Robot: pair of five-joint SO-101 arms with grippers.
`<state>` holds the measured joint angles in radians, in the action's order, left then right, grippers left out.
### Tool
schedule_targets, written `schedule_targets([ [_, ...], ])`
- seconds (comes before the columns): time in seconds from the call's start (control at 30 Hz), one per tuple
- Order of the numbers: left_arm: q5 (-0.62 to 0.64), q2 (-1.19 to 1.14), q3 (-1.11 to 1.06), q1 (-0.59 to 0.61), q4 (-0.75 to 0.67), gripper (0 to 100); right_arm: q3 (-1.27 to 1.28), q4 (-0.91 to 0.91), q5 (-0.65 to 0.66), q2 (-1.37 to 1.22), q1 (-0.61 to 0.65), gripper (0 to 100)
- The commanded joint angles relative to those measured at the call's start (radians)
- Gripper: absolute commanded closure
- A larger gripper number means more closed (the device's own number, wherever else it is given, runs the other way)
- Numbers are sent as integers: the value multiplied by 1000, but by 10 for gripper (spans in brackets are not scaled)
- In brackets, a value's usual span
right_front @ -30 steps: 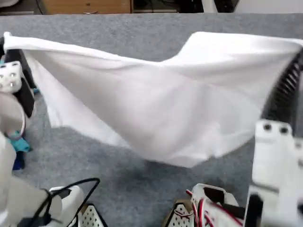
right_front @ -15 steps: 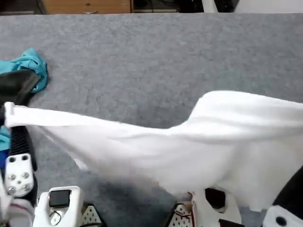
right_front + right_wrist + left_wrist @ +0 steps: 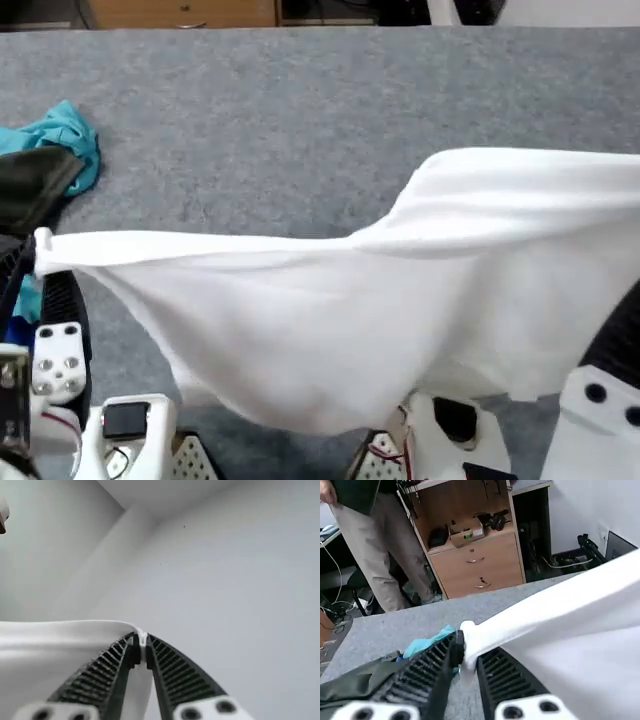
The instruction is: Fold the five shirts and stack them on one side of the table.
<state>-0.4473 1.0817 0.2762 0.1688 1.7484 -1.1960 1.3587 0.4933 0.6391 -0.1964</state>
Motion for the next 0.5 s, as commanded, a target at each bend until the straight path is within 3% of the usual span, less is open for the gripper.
schedule_targets([
  [0.0, -3, -50, -87, -9, -75, 982, 65, 32, 12, -38, -5, 996],
  [0.1, 18, -97, -219, -3, -258, 982, 197, 15, 12, -38, 7, 996],
  [0.27, 157, -206, -488, -2, -628, 982, 570, -129, 12, -35, 77, 996],
  [0.47, 238, -381, -738, -11, -1166, 982, 1113, -591, 11, -36, 176, 996],
])
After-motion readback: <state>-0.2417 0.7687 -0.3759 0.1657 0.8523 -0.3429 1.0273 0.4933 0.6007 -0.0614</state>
